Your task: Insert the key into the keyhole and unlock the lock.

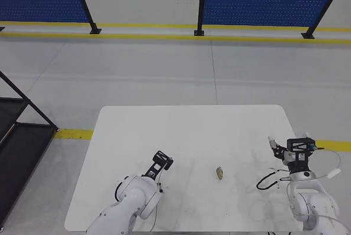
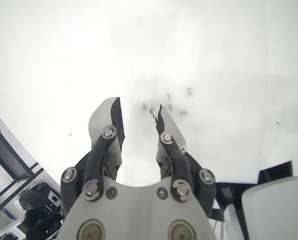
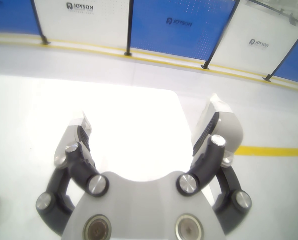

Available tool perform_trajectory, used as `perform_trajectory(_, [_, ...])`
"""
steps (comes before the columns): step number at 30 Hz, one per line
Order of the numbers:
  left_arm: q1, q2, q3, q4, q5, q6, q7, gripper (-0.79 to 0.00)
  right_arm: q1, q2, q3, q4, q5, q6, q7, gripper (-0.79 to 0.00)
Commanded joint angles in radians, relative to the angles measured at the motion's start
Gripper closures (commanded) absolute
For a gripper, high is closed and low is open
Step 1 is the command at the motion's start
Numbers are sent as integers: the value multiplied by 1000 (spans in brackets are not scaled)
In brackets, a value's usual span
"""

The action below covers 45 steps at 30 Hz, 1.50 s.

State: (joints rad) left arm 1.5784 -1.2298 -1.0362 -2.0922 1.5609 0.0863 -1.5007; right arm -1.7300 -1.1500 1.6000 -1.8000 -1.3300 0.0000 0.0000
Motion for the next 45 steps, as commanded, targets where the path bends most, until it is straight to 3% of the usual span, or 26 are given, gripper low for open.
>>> perform_trajectory(1, [4, 0, -1, -4, 2, -3, -1, -314, 0, 0, 0, 0, 0, 0, 0, -785])
perform_trajectory(20, [15, -8, 1, -9, -9, -29, -9, -194, 0, 0, 0, 0, 0, 0, 0, -785])
perform_trajectory(42, [-21, -23, 18, 27, -23, -34, -11, -169, 0, 0, 0, 0, 0, 0, 0, -785])
perform_trajectory(45, [-23, -24, 18, 31, -20, -31, -14, -92, 0, 0, 0, 0, 0, 0, 0, -785])
